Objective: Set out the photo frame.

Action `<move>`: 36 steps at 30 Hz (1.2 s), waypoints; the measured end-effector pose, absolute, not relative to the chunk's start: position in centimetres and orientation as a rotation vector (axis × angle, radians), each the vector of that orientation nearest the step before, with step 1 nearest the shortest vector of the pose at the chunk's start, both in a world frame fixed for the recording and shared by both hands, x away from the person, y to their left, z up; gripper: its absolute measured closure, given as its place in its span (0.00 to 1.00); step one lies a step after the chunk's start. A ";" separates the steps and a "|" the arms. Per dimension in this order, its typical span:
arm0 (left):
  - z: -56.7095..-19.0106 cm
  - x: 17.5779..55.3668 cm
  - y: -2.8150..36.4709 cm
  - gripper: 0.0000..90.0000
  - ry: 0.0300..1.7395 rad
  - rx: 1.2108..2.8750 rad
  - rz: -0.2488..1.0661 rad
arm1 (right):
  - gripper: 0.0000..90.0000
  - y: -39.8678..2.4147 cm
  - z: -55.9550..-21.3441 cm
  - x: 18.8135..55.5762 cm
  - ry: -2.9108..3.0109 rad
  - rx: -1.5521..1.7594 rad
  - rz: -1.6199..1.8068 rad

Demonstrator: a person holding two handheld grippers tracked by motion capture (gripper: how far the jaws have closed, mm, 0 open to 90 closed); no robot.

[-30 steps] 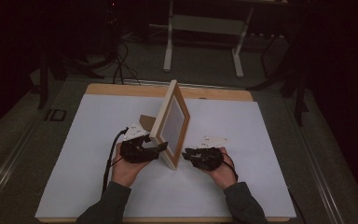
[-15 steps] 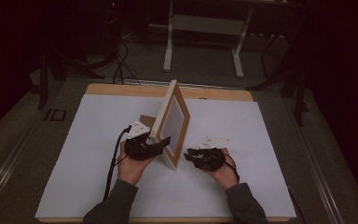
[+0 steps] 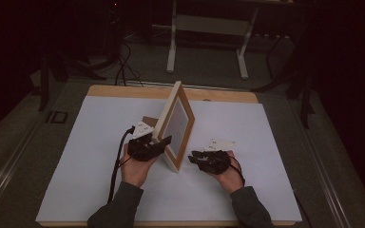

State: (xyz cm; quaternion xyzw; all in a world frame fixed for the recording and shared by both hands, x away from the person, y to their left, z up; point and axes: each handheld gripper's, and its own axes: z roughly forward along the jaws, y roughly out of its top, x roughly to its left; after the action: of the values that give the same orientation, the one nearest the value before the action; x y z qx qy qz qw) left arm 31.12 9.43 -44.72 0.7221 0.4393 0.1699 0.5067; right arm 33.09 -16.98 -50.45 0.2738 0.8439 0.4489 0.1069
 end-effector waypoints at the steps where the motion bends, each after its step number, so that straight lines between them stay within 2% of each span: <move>1: -44.7 31.2 9.6 0.73 1.062 1.744 0.411 | 0.79 -17.0 -50.5 33.1 2.485 0.806 1.321; 10: -44.7 31.8 10.5 0.80 1.084 1.737 0.384 | 0.79 -17.0 -50.4 33.1 2.483 0.806 1.321; 36: -44.7 33.6 12.3 0.83 1.026 1.720 0.250 | 0.79 -16.6 -50.0 33.2 2.459 0.774 1.309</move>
State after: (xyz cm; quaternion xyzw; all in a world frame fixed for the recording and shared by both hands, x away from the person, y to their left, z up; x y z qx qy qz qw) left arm 33.60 12.26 -44.74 0.7212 0.4303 0.1049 0.5327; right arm 33.17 -16.56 -50.02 0.2656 0.8439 0.4492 0.1248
